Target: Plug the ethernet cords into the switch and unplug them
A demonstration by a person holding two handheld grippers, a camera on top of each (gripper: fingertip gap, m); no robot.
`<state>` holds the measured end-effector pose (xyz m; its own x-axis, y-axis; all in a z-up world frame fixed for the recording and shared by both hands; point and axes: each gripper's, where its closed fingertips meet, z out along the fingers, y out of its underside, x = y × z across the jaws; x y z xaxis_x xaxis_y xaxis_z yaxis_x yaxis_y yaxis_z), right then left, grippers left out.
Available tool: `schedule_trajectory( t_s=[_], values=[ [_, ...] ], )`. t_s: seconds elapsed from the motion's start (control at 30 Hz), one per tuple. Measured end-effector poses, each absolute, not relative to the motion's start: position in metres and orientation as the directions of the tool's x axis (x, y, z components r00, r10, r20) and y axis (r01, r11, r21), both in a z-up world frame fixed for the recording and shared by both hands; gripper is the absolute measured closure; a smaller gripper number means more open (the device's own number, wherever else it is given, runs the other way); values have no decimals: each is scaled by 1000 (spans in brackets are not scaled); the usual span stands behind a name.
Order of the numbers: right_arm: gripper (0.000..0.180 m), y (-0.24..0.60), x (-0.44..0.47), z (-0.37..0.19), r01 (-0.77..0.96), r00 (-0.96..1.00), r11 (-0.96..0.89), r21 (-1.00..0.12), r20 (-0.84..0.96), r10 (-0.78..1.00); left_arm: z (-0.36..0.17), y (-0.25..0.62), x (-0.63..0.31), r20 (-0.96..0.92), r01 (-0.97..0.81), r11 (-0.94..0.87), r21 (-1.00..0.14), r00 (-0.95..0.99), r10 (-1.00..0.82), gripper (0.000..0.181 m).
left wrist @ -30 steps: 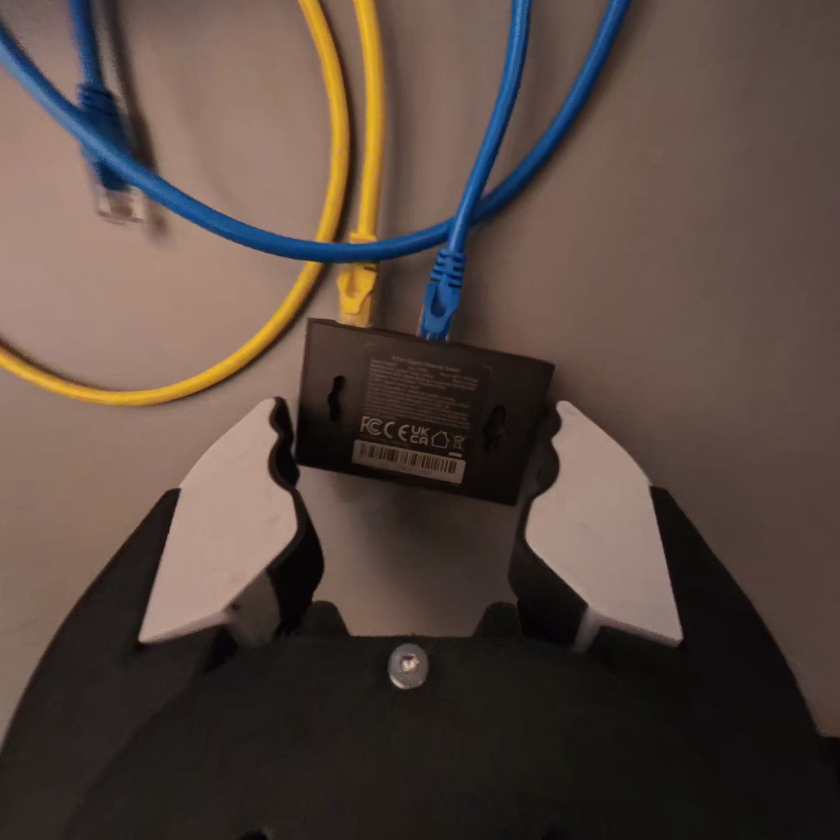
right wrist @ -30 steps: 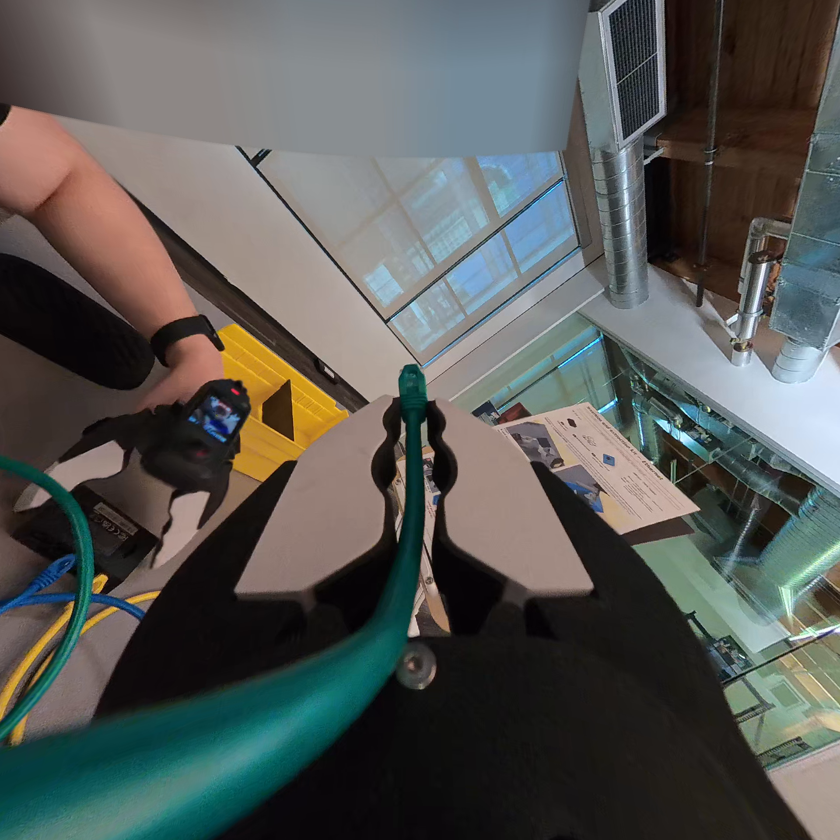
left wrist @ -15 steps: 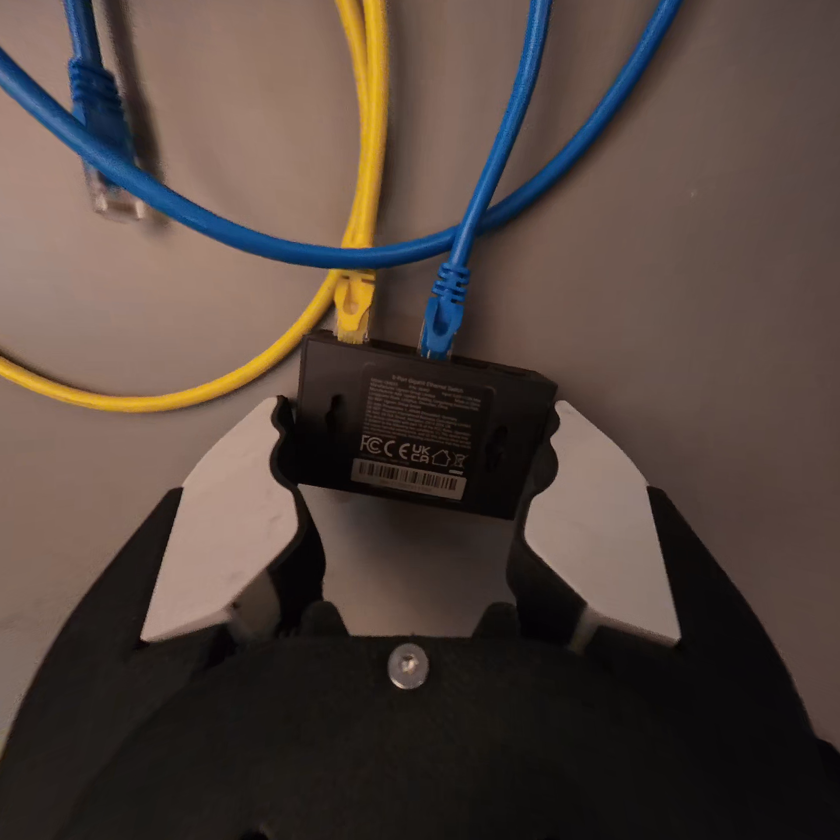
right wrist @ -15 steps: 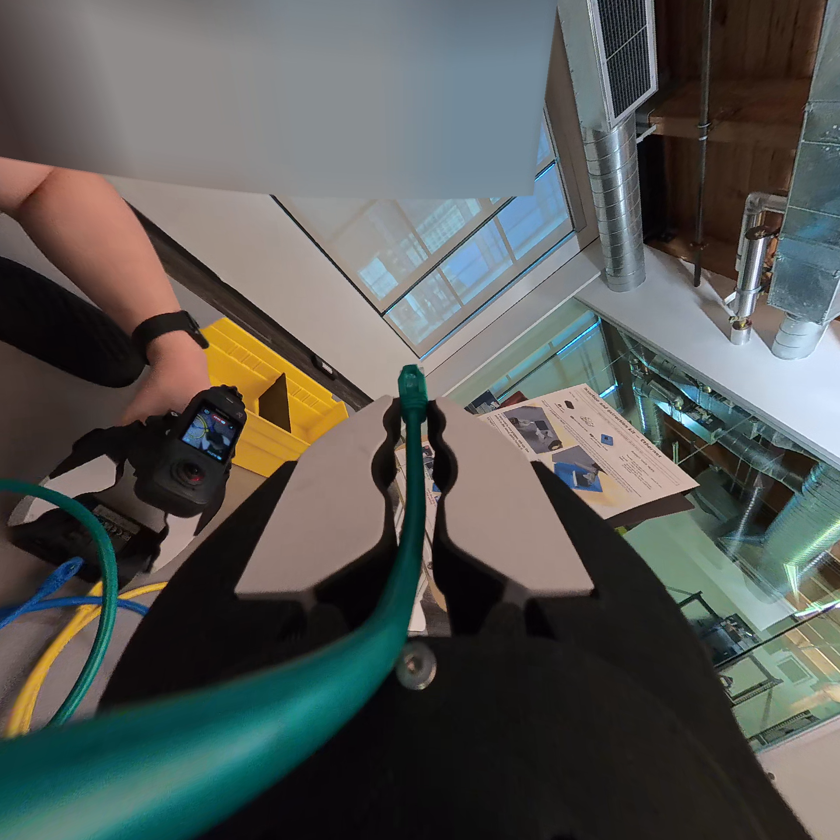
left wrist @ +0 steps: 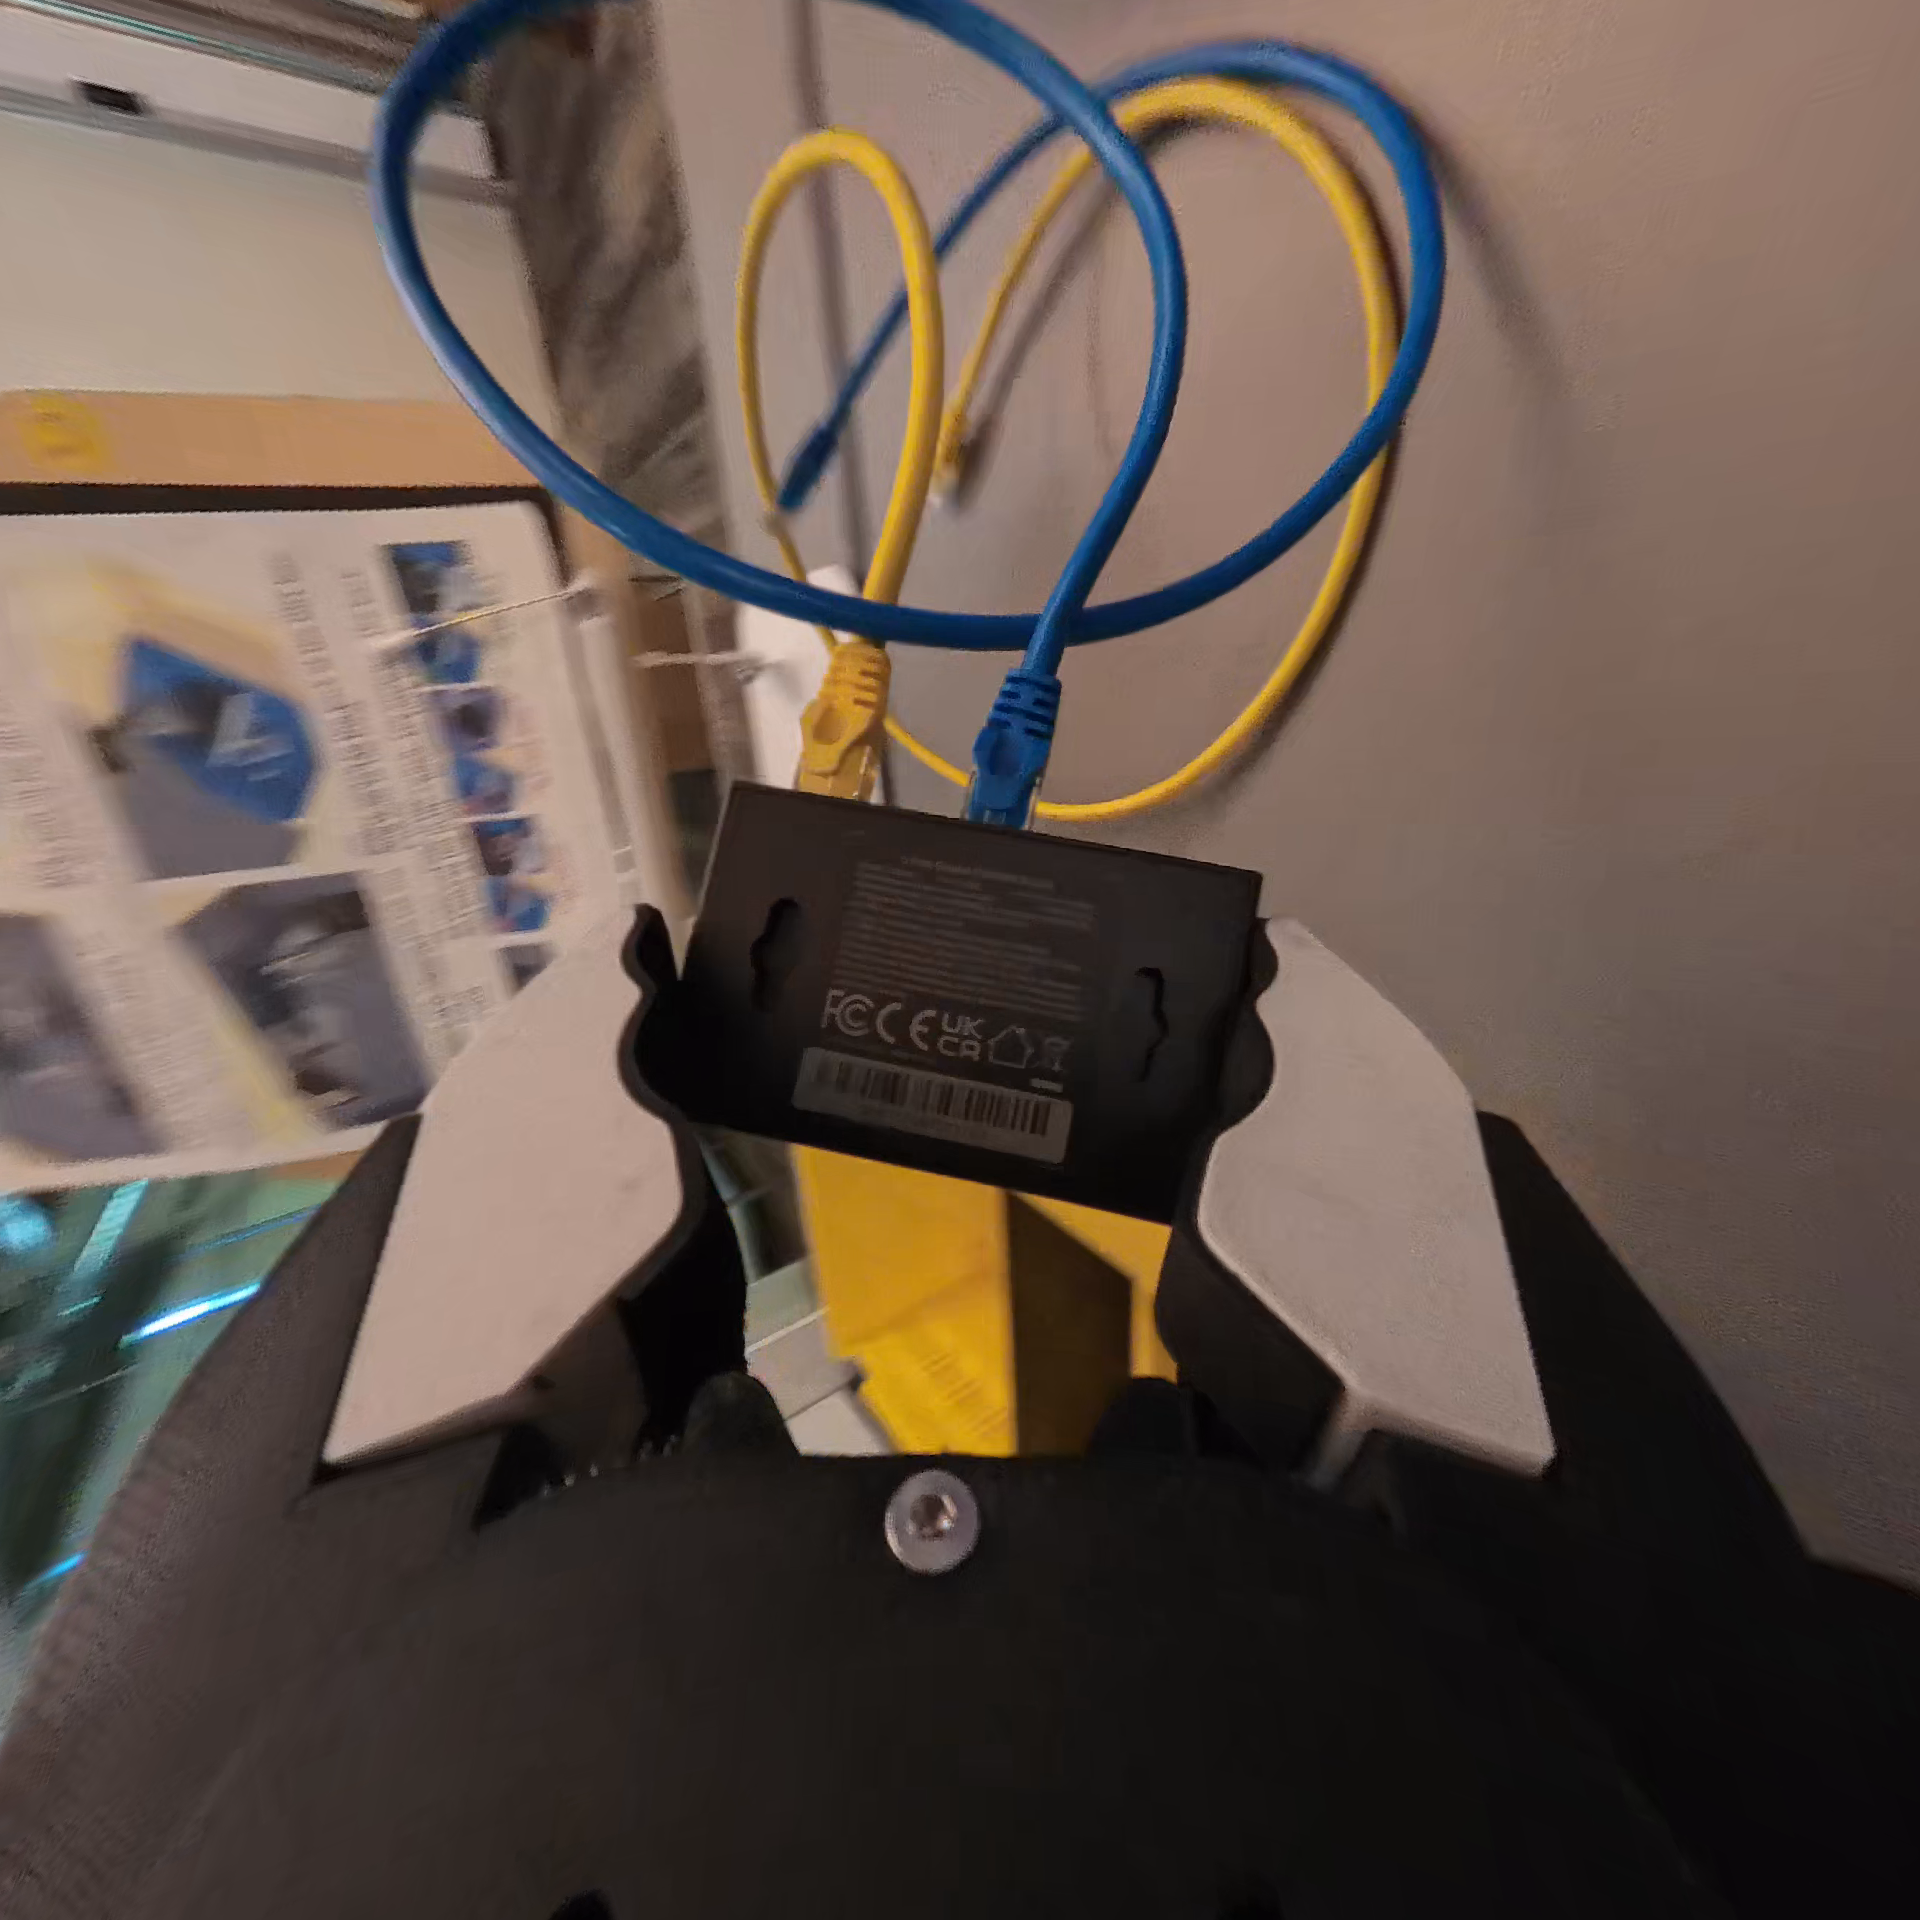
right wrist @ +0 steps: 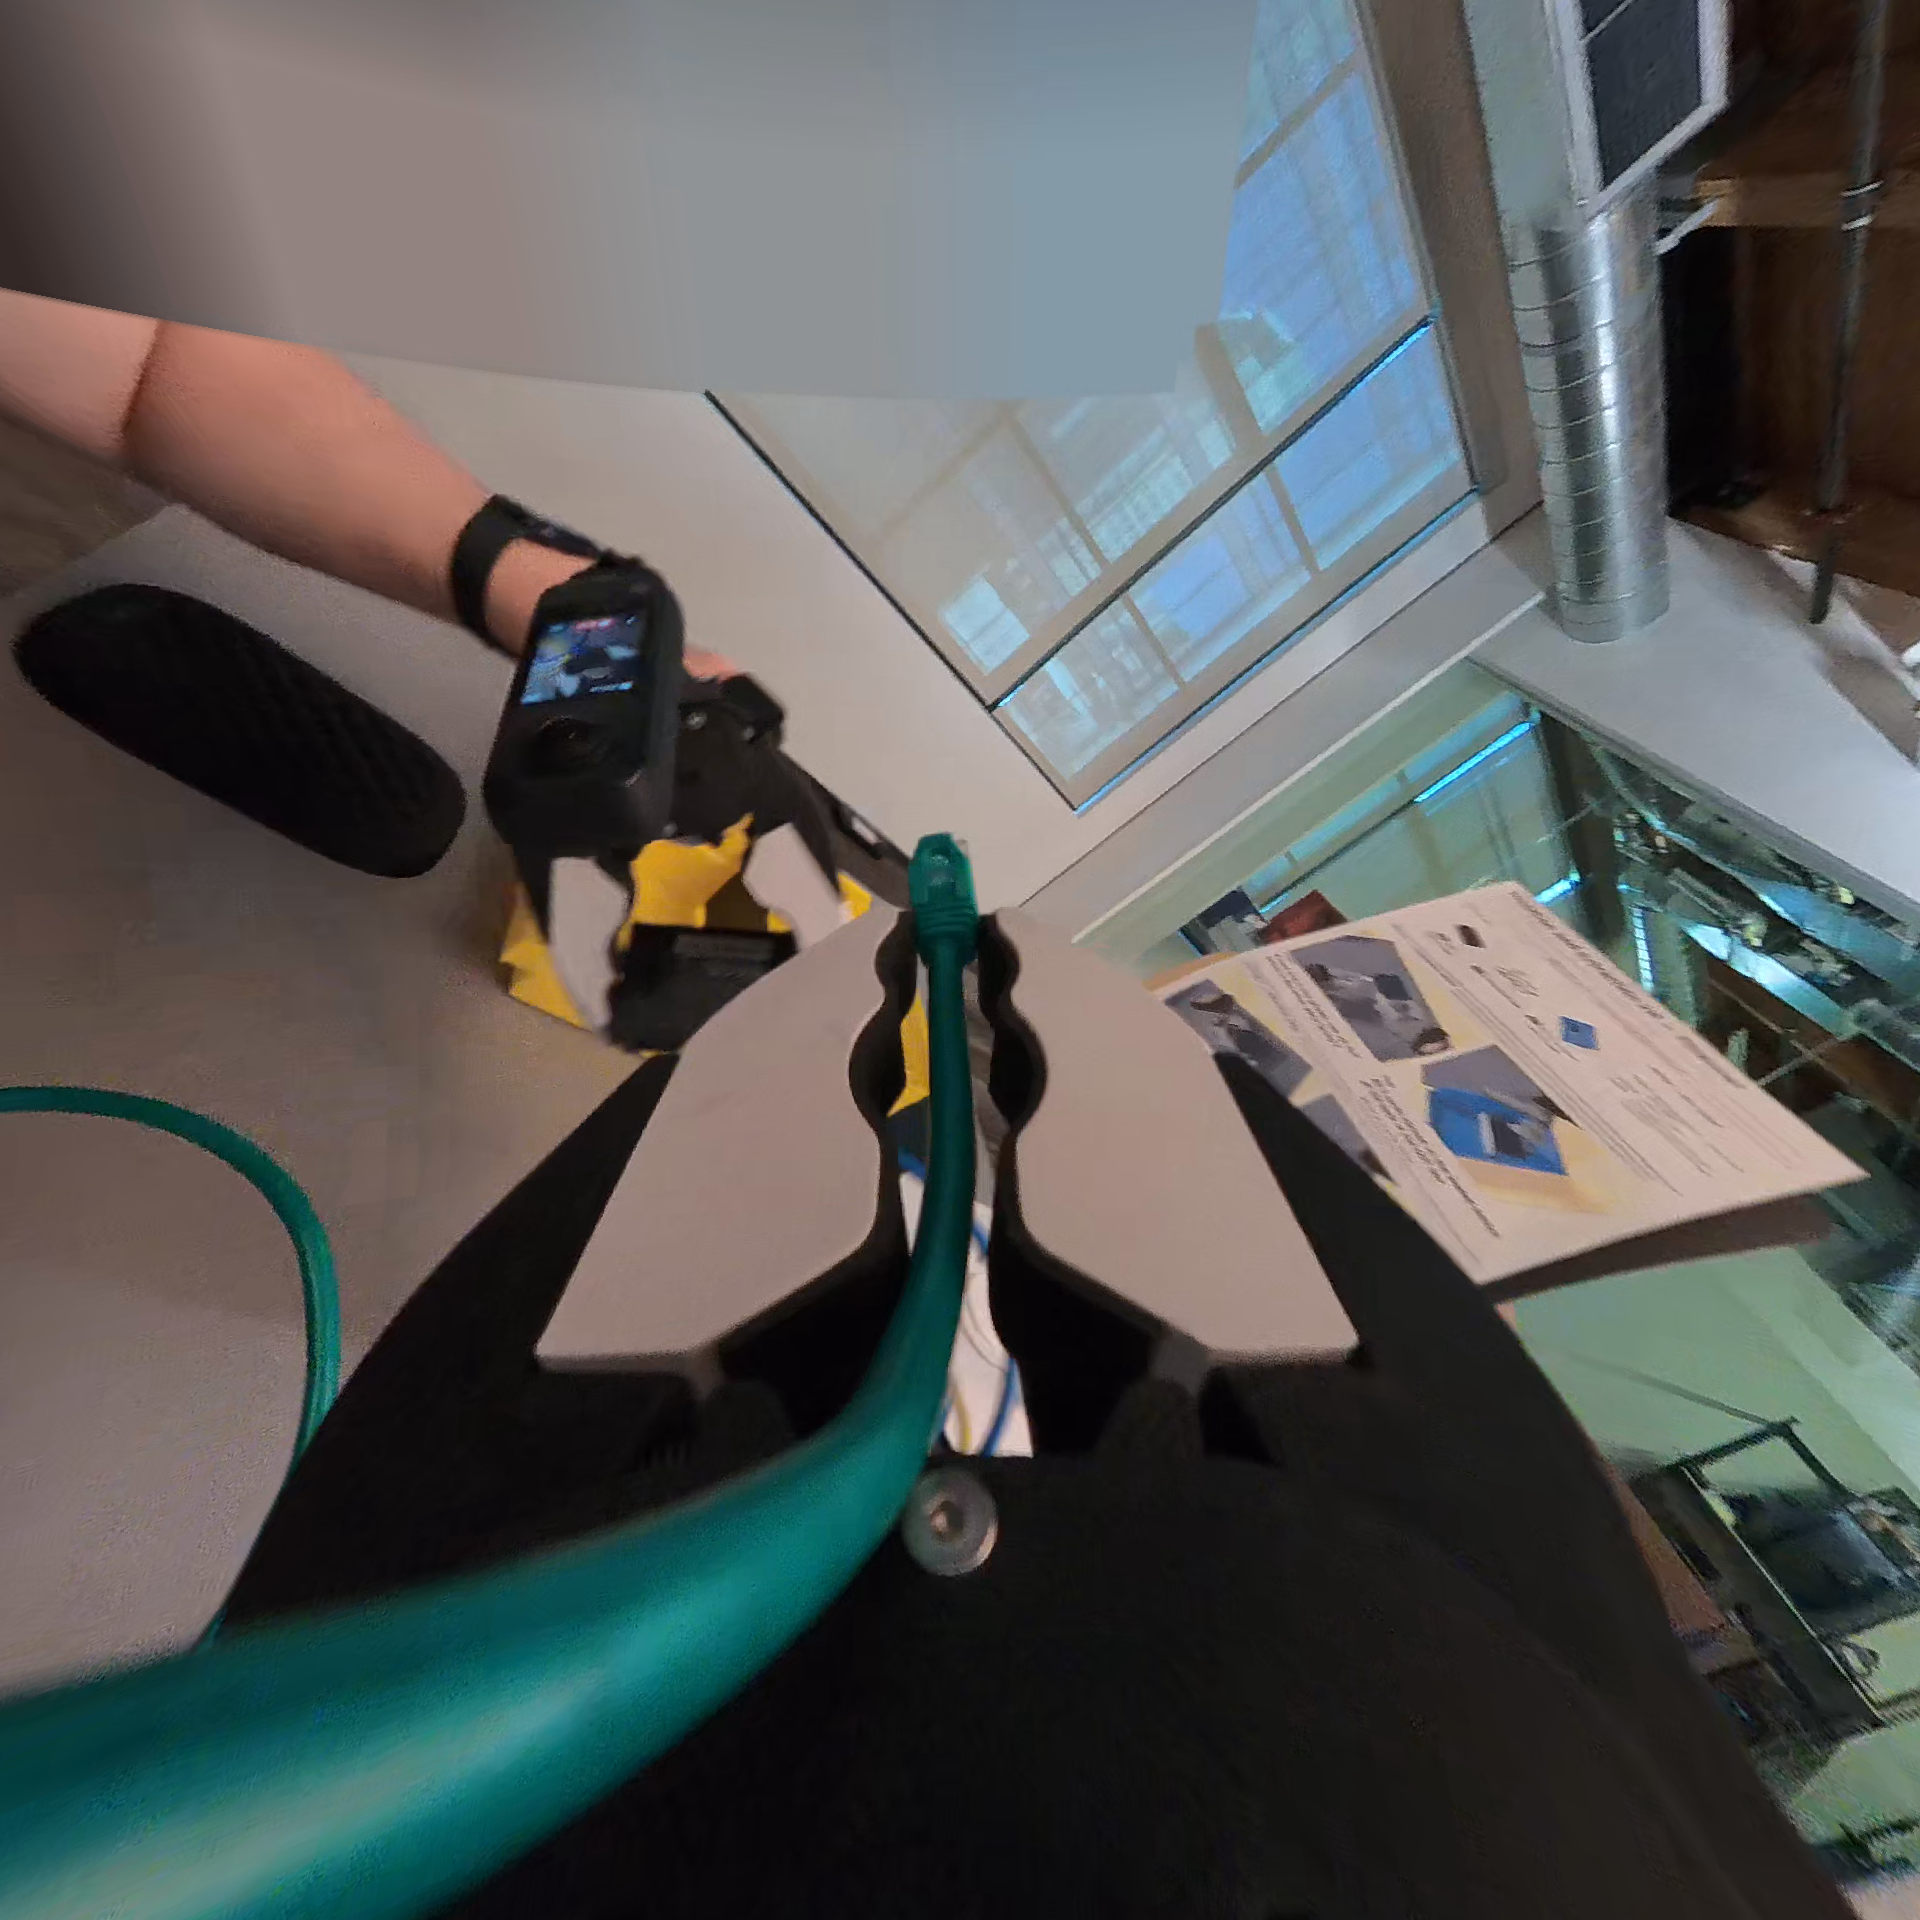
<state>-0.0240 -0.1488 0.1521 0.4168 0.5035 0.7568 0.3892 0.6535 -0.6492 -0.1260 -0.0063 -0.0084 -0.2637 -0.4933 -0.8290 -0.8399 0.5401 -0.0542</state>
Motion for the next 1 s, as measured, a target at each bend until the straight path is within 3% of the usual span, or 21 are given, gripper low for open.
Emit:
schedule_trajectory(
  t_s=[0.03, 0.27, 0.47, 0.73, 1.0],
  values=[
    [168, -146, -32, 147, 397, 396, 650, -649, 759, 517, 4, 0, -130, -850, -851, 526, -17, -265, -456, 79],
    [168, -120, -91, 106, 426, 266, 636, -643, 761, 592, 104, 22, -147, -934, -872, 460, 171, -292, -206, 79],
    [168, -97, -118, 109, 283, 414, 669, -687, 717, 561, 174, 1, -146, -958, -870, 448, 206, -273, -90, 79],
    [168, -72, -122, 118, 264, 644, 659, -704, 637, 423, 234, -74, -117, -986, -774, 630, -68, -46, -163, 79],
    [168, -91, -96, 159, 155, 789, 715, -682, 521, 325, 201, -138, -81, -885, -560, 737, -378, -15, -465, 80]
  ],
)
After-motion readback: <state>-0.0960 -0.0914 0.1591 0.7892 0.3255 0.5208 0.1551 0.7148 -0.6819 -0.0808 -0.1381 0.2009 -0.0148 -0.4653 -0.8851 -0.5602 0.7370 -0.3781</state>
